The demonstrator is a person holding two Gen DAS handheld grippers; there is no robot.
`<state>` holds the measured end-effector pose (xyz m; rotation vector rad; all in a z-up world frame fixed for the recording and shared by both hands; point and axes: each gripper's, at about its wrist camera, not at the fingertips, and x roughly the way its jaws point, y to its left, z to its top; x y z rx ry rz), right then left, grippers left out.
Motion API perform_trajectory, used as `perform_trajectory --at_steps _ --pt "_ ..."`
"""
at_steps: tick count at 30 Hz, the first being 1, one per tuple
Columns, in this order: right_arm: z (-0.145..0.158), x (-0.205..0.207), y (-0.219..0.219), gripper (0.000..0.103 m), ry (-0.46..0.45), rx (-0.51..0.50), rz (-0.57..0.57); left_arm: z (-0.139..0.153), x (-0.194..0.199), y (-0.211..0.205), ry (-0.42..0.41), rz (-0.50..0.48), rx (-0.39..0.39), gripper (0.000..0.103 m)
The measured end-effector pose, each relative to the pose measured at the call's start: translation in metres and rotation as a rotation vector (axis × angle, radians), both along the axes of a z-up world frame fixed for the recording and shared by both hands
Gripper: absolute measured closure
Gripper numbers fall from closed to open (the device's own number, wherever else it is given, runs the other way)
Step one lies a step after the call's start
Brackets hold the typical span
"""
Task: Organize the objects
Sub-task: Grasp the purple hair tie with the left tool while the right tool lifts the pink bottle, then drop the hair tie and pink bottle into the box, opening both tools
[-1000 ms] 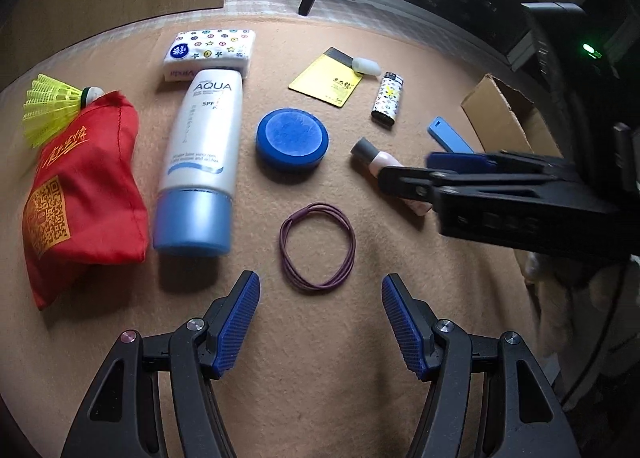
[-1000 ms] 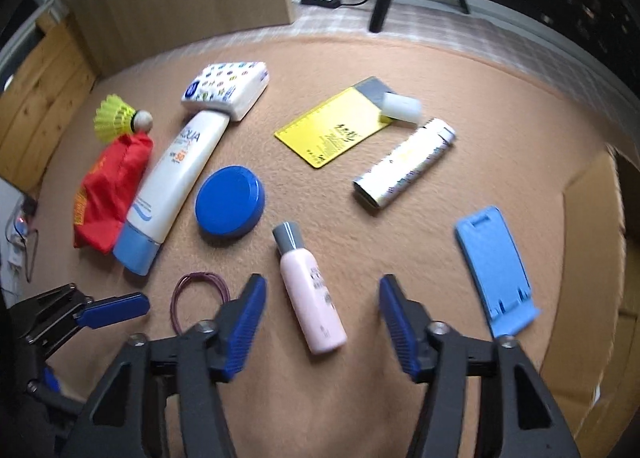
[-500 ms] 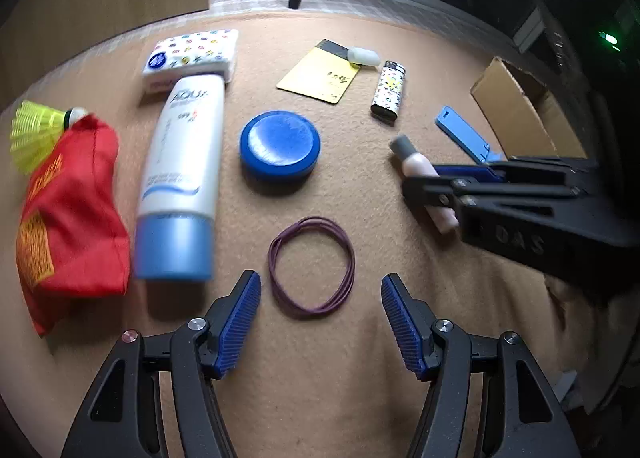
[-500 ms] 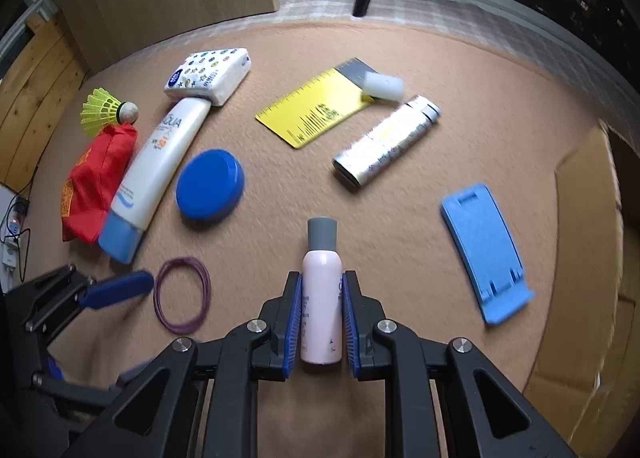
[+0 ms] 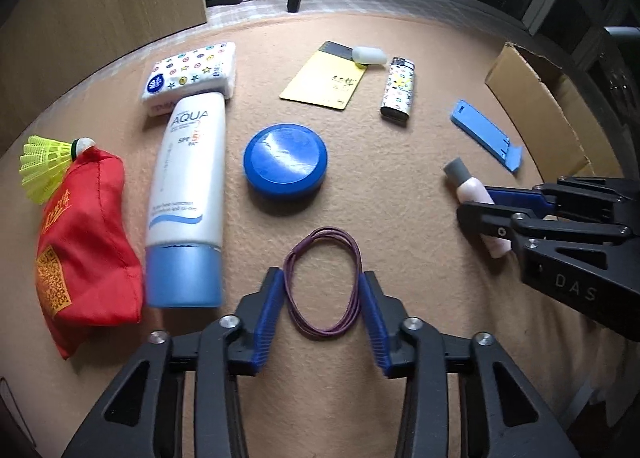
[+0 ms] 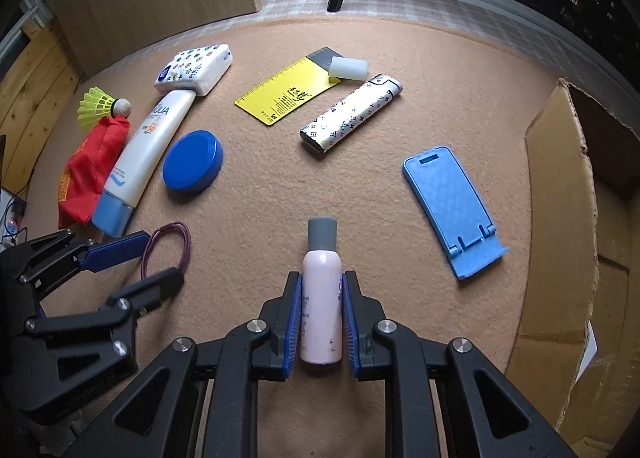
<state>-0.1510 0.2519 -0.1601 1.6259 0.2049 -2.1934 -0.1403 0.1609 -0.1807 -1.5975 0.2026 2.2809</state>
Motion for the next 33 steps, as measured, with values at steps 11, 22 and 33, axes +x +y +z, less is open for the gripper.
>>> perform_trajectory --at_steps 11,22,33 --pt "0.009 0.005 0.009 0.085 0.023 -0.031 -0.019 0.001 0.000 -0.009 -0.024 0.036 0.048 0.099" --pt "0.056 0.023 0.043 0.085 0.072 -0.145 -0.064 0.038 0.009 -0.007 0.021 0.052 0.128 0.099" --pt "0.090 0.042 0.130 0.085 0.143 -0.174 -0.202 0.085 0.020 0.046 0.077 -0.051 0.229 0.099"
